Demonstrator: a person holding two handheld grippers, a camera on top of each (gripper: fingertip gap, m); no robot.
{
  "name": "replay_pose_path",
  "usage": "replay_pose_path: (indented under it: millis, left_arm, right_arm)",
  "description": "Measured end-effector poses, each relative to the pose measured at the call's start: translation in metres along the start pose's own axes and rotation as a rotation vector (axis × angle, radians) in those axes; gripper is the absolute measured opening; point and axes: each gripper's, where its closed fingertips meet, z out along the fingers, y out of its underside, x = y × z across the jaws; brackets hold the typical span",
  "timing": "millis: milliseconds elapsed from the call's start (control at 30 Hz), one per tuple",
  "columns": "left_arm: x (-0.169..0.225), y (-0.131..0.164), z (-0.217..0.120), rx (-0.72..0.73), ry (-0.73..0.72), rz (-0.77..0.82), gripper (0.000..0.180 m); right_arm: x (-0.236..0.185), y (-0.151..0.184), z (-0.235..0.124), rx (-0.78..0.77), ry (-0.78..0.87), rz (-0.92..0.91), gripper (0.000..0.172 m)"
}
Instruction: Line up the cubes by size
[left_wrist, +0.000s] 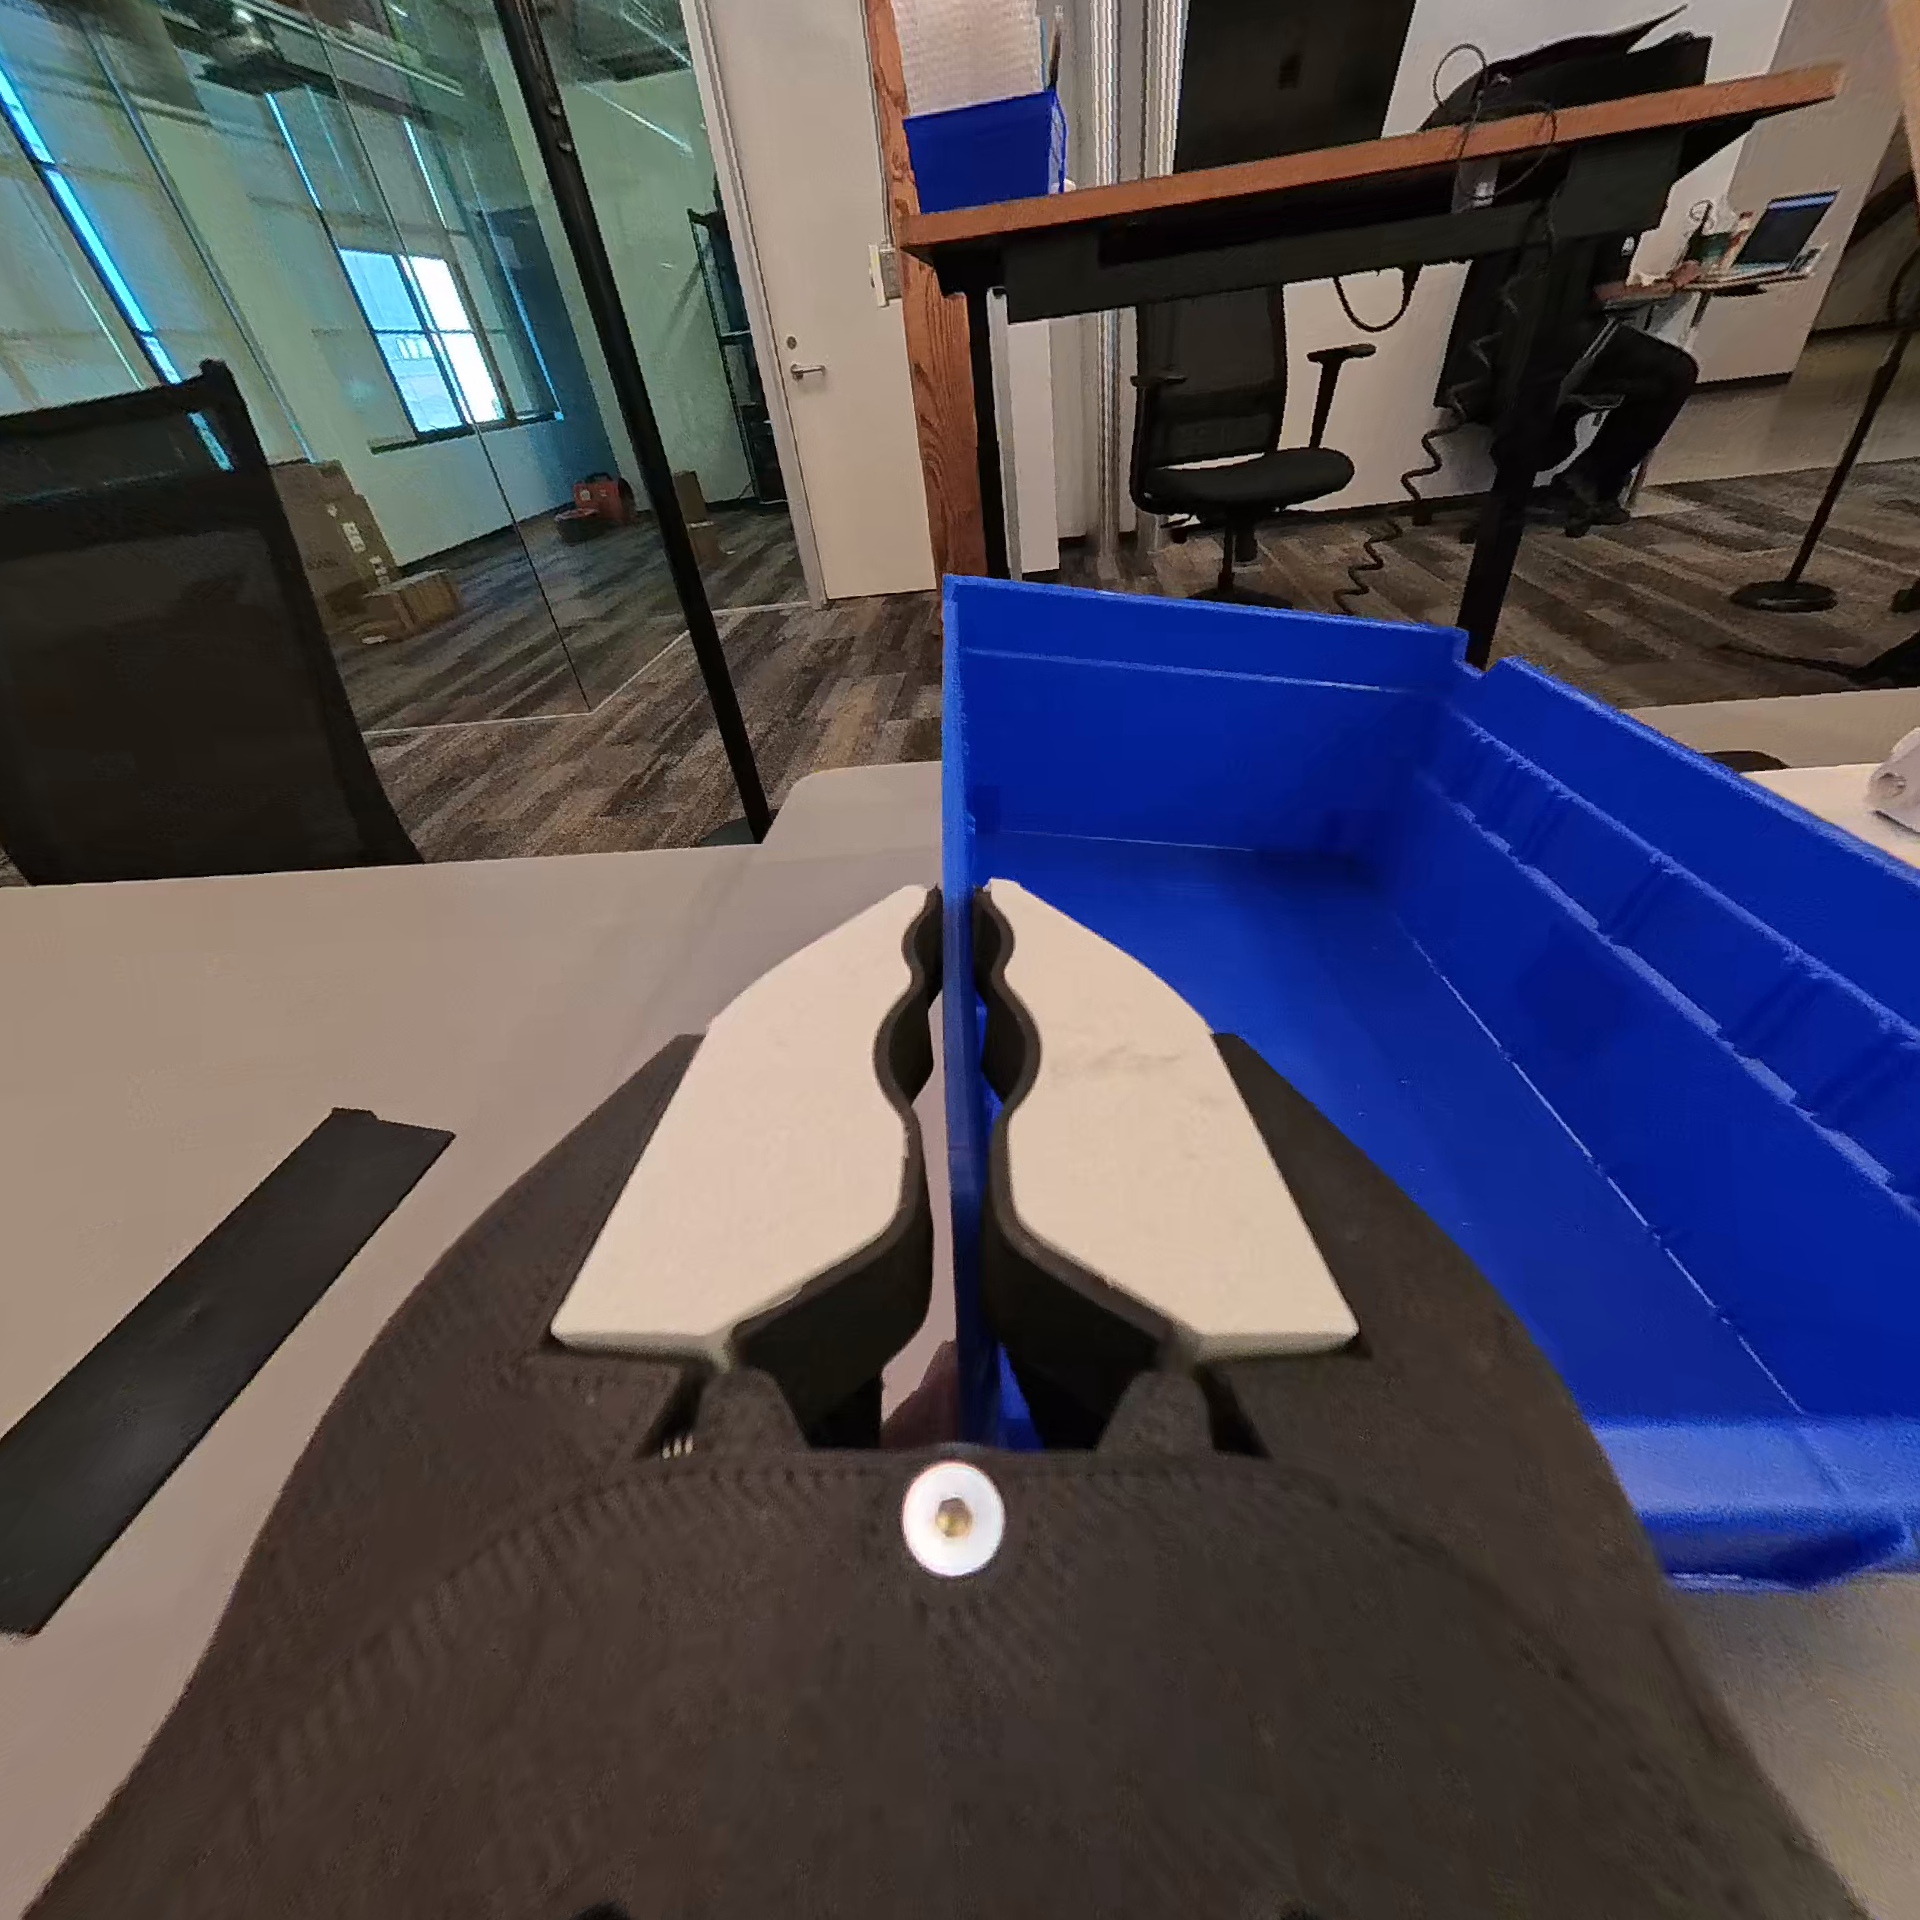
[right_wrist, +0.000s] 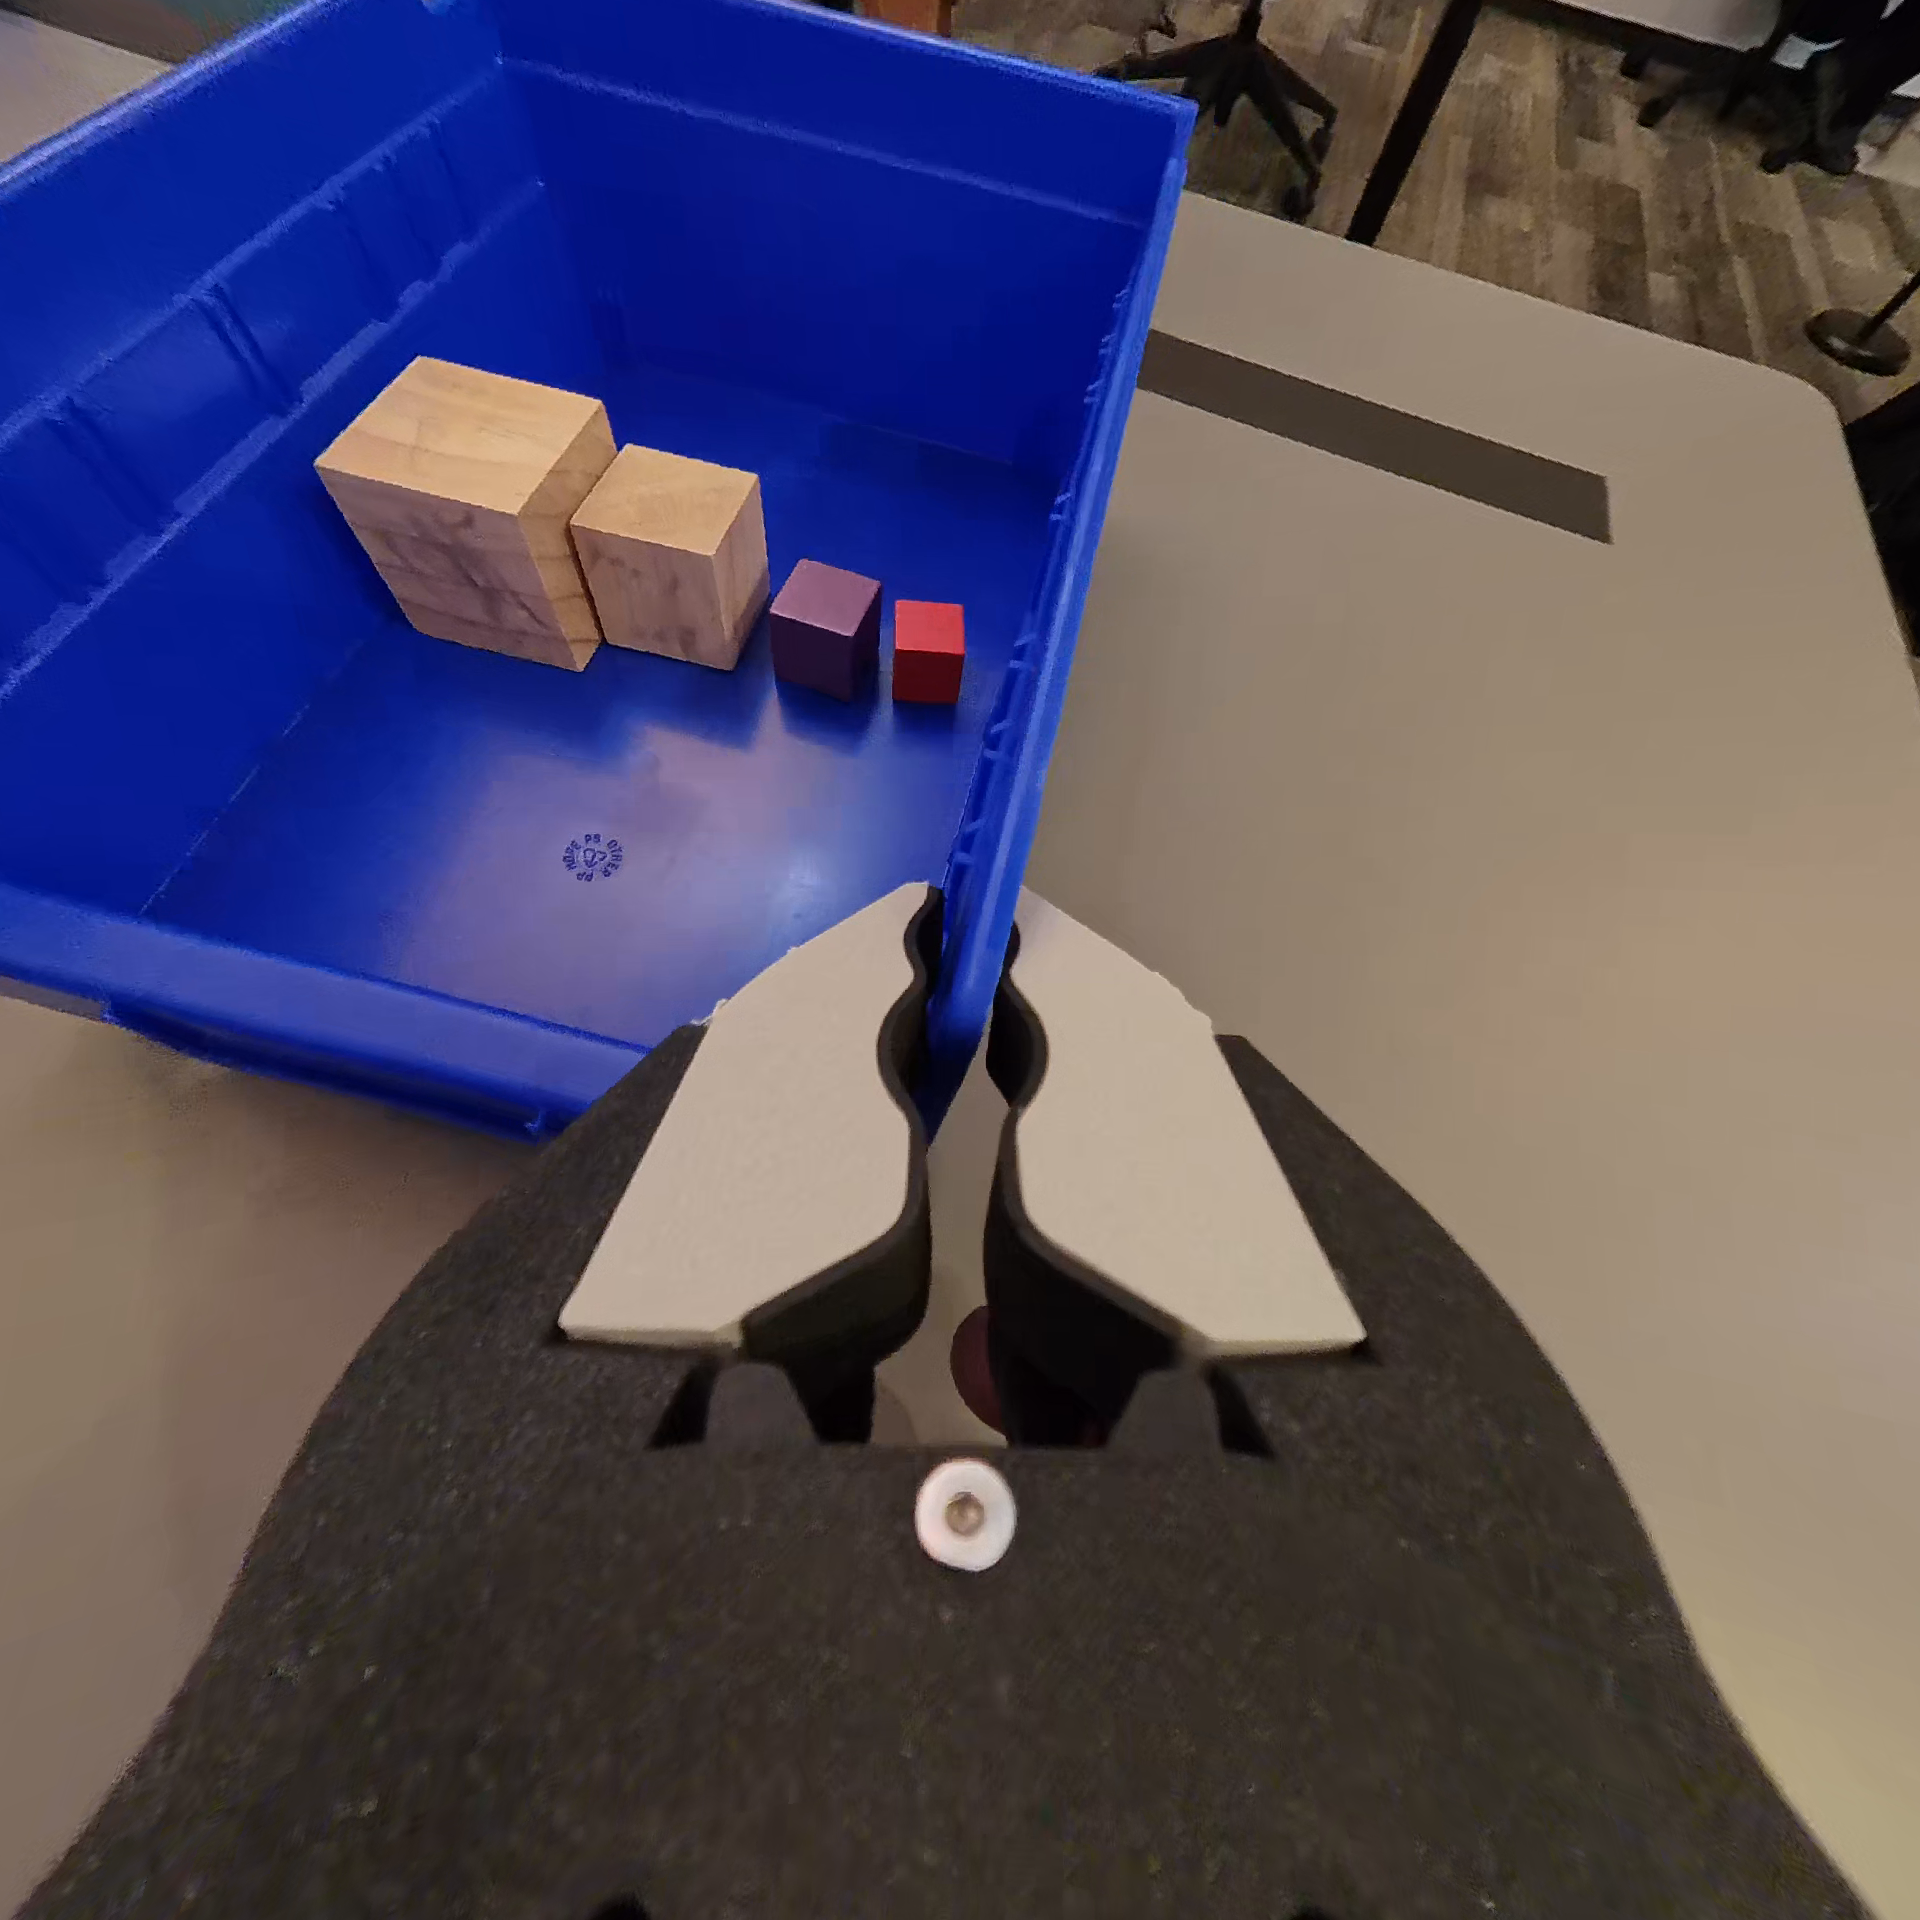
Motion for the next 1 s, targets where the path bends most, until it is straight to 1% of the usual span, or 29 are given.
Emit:
replay_pose_path:
  millis: [233, 400, 733, 833, 1000]
  left_arm:
    - [-0.014, -0.001, -0.005, 0.02, -0.038, -0.033, 0.004]
    - [-0.024, 0.002, -0.015, 0.037, -0.081, -0.092, 0.004]
    - [-0.04, -0.001, -0.03, 0.074, -0.112, -0.157, 0.004]
    - [-0.042, 0.002, -0.03, 0.071, -0.111, -0.178, 0.004]
    - [-0.034, -0.001, -0.028, 0.072, -0.101, -0.155, 0.004]
  right_arm:
    - [-0.031, -0.001, -0.005, 0.002, -0.043, -0.027, 0.006]
    - [-0.047, -0.002, -0.006, 0.007, -0.061, -0.038, 0.005]
    - [-0.083, -0.012, 0.002, 0.028, -0.108, -0.065, 0.005]
    - [-0.095, -0.016, 0.005, 0.034, -0.123, -0.076, 0.005]
    - [-0.112, -0.022, 0.012, 0.04, -0.153, -0.097, 0.005]
